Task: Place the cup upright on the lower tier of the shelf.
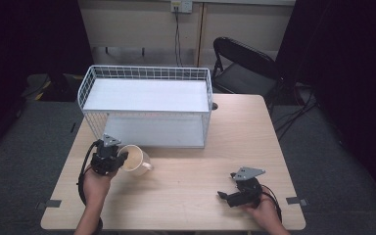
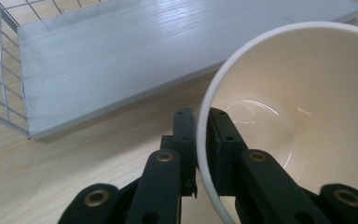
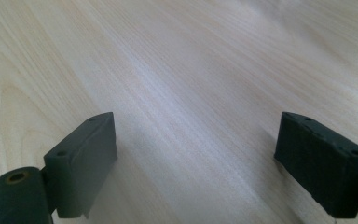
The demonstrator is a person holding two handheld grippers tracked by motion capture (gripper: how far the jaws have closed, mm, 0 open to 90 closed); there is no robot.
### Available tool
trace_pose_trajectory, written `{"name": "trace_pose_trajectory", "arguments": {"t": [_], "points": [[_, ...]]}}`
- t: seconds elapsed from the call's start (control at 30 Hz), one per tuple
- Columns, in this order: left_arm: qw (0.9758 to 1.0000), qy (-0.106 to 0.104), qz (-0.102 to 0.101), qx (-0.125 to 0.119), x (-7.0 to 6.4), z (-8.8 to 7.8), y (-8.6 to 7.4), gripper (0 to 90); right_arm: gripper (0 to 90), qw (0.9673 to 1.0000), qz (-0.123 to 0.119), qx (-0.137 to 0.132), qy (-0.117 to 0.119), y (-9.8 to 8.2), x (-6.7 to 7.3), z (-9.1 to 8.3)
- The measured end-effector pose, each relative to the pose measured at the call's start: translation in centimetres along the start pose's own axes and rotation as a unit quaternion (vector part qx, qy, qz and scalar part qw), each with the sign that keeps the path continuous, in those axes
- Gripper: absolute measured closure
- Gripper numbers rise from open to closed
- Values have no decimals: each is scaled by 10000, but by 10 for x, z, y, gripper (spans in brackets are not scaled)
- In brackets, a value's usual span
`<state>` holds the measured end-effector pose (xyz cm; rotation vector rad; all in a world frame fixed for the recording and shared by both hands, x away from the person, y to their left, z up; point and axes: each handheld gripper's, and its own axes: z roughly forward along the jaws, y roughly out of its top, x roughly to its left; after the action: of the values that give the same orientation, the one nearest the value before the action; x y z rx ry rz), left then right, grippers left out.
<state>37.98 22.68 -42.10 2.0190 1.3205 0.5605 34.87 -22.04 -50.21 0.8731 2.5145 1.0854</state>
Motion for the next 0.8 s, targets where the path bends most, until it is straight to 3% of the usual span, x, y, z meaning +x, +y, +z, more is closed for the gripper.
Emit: {"name": "trace_pose_trajectory", "arguments": {"t": [0.37,0.7,0.8], "points": [[9995,216,-53,-224,-1,3,5,831,119,10000,-1,0,0,0,0,0],[9988,231,-213,-389,0,8,8,831,119,10000,0,-1,0,0,0,0],[9986,295,-159,-400,-2,10,10,831,119,10000,-1,0,0,0,0,0]]}}
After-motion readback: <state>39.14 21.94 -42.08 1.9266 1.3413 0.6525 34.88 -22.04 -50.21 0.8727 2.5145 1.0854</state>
